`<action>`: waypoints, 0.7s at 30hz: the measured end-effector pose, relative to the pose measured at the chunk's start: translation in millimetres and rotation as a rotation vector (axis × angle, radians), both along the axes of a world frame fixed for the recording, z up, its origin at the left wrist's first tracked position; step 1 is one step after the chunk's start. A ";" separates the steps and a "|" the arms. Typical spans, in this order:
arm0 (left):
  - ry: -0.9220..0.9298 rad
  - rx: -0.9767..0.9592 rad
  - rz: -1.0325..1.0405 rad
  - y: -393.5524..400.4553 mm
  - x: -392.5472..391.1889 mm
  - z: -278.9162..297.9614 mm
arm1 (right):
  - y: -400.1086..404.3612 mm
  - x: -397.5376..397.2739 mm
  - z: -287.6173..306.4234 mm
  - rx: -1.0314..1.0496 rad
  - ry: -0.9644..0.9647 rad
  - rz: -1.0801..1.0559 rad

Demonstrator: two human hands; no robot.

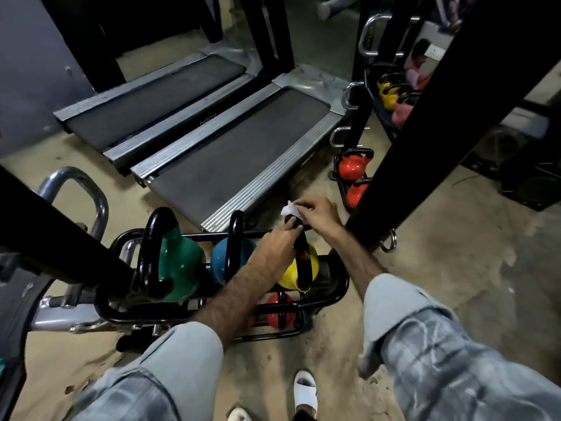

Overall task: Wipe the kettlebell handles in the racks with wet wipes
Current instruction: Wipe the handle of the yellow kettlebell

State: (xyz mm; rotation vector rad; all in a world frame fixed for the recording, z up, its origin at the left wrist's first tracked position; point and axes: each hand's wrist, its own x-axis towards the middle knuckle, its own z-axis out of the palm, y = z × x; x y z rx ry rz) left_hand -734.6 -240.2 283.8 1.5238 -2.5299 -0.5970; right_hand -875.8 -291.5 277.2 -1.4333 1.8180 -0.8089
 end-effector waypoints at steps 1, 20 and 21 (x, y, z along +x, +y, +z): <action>0.013 0.015 0.003 -0.2 0.0 0.6 | 2.0 1.1 -7.6 0.032 -0.067 -0.094; 0.102 0.069 0.065 -1.5 -1.2 0.9 | 22.9 18.2 -41.2 0.305 -0.729 -0.437; 0.107 0.069 0.072 -1.4 -0.7 -0.1 | 28.5 19.8 -43.4 0.367 -0.797 -0.430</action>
